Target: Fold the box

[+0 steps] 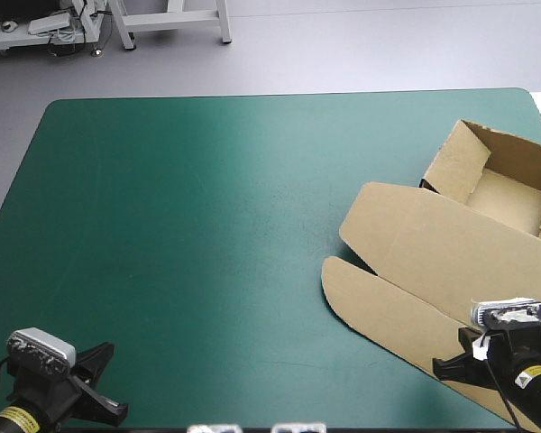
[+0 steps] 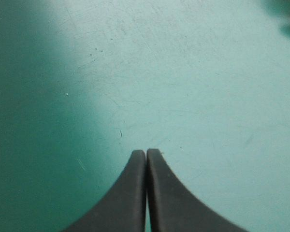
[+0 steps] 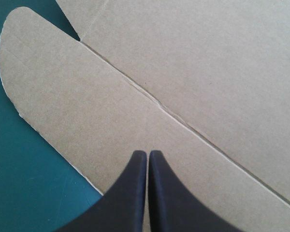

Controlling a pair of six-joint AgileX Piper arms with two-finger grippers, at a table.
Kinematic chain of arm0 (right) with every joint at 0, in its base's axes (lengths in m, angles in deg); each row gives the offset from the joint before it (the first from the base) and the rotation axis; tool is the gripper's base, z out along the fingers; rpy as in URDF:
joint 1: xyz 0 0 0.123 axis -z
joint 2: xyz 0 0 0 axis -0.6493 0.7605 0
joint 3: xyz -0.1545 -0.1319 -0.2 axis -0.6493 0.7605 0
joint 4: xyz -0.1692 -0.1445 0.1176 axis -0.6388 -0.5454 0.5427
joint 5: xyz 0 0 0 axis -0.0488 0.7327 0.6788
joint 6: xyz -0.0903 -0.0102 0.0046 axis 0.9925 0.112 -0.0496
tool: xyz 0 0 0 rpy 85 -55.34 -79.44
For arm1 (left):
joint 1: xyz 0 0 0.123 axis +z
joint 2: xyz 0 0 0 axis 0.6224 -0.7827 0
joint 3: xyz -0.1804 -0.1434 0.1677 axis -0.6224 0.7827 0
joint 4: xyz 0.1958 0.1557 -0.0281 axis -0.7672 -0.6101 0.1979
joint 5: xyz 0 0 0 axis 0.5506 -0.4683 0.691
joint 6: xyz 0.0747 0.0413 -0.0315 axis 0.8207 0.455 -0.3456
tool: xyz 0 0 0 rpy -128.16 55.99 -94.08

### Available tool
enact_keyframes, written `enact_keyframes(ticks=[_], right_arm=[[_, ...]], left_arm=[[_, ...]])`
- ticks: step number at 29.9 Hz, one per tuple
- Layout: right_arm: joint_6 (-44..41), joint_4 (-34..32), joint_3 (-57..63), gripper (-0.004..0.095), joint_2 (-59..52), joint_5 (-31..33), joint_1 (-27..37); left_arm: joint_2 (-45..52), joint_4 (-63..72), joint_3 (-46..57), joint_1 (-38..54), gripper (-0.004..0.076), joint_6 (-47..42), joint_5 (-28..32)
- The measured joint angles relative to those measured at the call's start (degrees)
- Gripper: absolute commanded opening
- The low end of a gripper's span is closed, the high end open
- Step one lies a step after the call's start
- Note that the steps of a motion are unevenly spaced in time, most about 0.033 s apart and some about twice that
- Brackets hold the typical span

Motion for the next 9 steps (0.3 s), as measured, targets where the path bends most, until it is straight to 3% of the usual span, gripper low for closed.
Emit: enact_keyframes(ticks=[9], right_arm=[[-0.01, 0.03, 0.00, -0.0003, 0.00, -0.05, 0.00]], left_arm=[[0.00, 0.10, 0.23, 0.00, -0.0009, 0.00, 0.05]])
